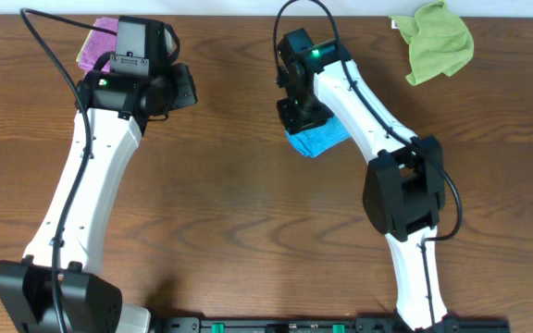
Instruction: Fold the cloth
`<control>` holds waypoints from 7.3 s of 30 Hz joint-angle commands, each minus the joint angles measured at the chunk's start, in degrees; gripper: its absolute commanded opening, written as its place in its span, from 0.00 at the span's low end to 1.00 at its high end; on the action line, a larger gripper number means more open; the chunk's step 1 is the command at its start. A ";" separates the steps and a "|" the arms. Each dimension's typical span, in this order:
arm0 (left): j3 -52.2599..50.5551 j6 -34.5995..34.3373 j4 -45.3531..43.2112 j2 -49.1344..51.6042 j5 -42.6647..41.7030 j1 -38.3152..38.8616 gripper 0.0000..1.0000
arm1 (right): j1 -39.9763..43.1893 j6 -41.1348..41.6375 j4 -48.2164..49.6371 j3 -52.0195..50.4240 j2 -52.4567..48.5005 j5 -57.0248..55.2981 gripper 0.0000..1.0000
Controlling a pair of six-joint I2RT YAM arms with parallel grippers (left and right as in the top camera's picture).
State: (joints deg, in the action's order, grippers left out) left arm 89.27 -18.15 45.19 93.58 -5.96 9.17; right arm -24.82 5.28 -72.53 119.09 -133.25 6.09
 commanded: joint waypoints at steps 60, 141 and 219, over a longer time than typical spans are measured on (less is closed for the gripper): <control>-7.80 -18.16 -36.06 32.81 -33.53 15.37 0.95 | 17.25 9.88 11.58 0.04 -9.81 6.23 0.02; 22.40 -23.63 -30.23 40.89 -30.93 -27.67 0.30 | 19.58 2.36 -4.81 12.92 -6.58 5.79 0.02; -24.90 13.84 33.33 -68.04 -8.22 -11.76 0.96 | 12.00 -4.87 -15.30 -41.05 96.59 5.42 0.02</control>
State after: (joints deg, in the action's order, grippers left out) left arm 66.02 -4.23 76.93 27.92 -12.47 -2.87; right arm -12.25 -1.45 -87.57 80.68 -39.68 10.61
